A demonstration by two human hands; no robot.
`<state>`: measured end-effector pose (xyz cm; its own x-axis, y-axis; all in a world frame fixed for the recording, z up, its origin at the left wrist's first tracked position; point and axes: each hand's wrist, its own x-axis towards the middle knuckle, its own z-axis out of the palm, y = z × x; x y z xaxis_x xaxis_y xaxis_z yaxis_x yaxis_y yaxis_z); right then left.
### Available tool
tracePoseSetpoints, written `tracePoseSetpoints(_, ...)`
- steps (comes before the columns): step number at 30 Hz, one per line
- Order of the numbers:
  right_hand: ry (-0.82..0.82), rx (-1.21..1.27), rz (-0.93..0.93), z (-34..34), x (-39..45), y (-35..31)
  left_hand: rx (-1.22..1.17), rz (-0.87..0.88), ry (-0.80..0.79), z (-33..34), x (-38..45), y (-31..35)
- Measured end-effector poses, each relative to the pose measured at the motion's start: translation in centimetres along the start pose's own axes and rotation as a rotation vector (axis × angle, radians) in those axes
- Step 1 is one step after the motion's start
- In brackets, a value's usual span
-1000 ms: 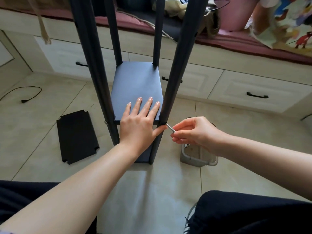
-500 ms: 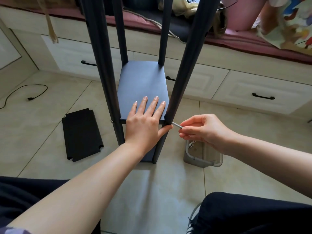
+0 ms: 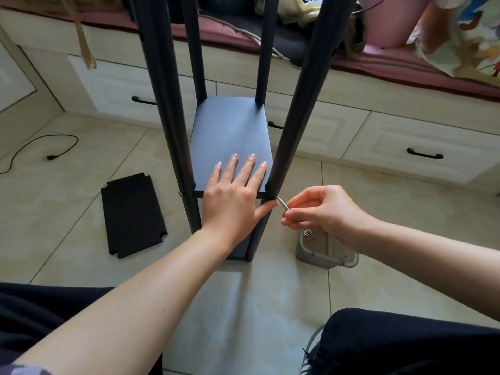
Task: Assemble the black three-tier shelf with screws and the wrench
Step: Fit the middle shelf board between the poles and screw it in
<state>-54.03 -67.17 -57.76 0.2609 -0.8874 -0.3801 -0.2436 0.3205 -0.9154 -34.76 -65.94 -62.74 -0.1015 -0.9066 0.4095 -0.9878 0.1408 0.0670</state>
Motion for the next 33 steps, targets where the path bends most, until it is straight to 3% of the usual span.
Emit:
tracePoseSetpoints(15,0.033,0.026,0.003,0.9,0.5,-0.4,-0.006,-0.002,0.017,0.0,-0.1,0.0)
tracePoseSetpoints(21,0.03,-0.032,-0.114,1.0,0.9,-1.1,-0.005,-0.005,0.017,0.0,0.0,0.0)
tracePoseSetpoints(33,0.014,-0.127,-0.143,1.1,1.3,-1.2,-0.014,-0.006,-0.016,-0.2,0.0,0.0)
